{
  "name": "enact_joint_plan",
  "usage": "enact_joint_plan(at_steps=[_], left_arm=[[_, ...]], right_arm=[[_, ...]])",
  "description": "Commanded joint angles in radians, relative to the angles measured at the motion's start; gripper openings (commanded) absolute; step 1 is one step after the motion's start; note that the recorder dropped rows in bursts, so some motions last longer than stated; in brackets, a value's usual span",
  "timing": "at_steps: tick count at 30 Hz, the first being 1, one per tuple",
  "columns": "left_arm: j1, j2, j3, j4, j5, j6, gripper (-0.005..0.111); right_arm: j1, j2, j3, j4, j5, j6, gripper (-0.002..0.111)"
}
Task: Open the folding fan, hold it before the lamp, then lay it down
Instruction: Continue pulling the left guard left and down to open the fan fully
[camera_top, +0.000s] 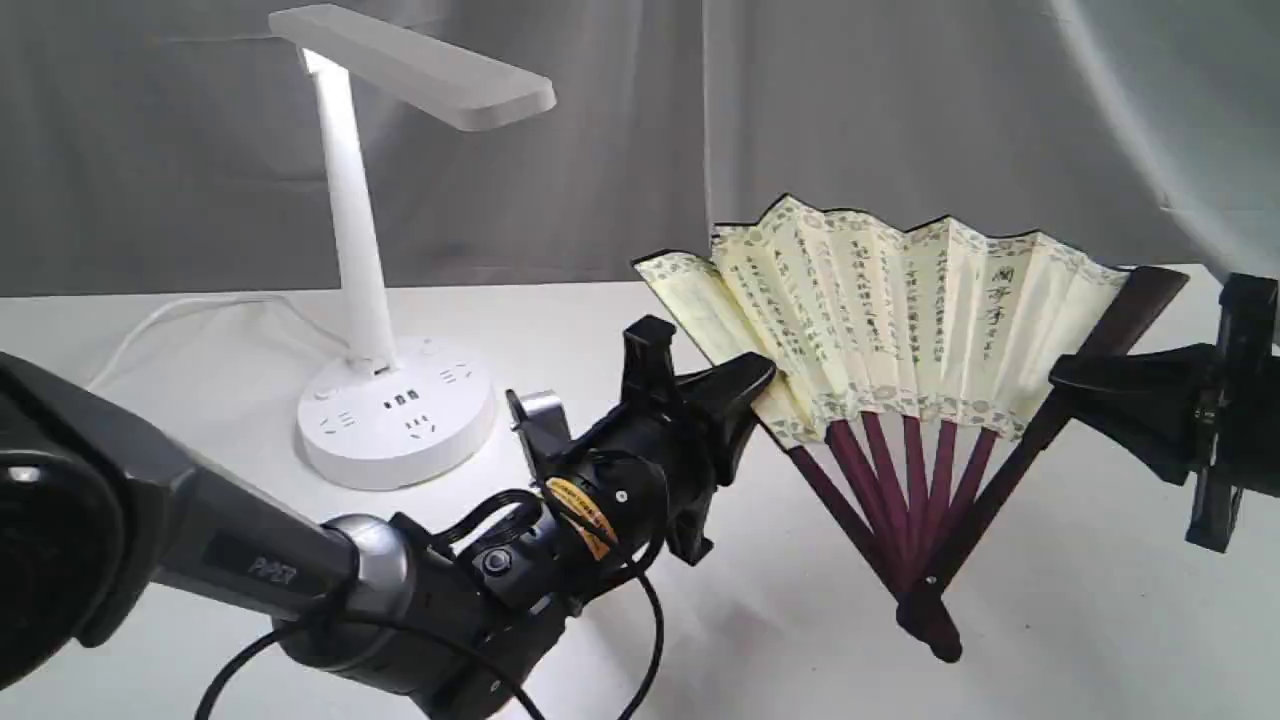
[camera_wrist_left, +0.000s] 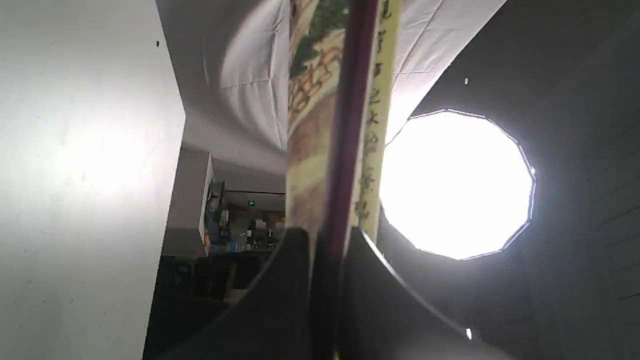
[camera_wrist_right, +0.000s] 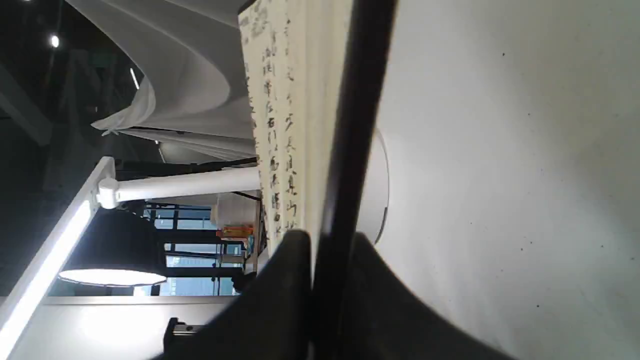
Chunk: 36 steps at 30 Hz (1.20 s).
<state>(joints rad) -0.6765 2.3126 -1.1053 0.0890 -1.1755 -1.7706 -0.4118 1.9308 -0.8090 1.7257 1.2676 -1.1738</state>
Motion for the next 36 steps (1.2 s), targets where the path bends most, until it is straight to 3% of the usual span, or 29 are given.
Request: enact_joint_plan(at_steps=[1,19,25,36], left_arm=[[-0.002,-0.049,0.032,-0.055,-0.046,0.003,0.000],[-0.003,-0.216,0.304,-0.192,-0.046,0.068,0.000],[-0.003,-0.263,0.341,-0.214,-0.046,0.098,0.000],[-0.128,-0.289,0.349,-0.436,-0.046,0.111,0.000]], right_arm=[[-0.010,-0.007,0.005,-0.026,-0.047,-0.041,0.000],[-0.010,-0.007,0.005,0.008,-0.047,-0.050,0.000],[-0.010,-0.007,0.005,0.019,-0.047,-0.037,0.000],[-0.054,-0.007,0.005,0.019,-0.047,0.006,0.000]])
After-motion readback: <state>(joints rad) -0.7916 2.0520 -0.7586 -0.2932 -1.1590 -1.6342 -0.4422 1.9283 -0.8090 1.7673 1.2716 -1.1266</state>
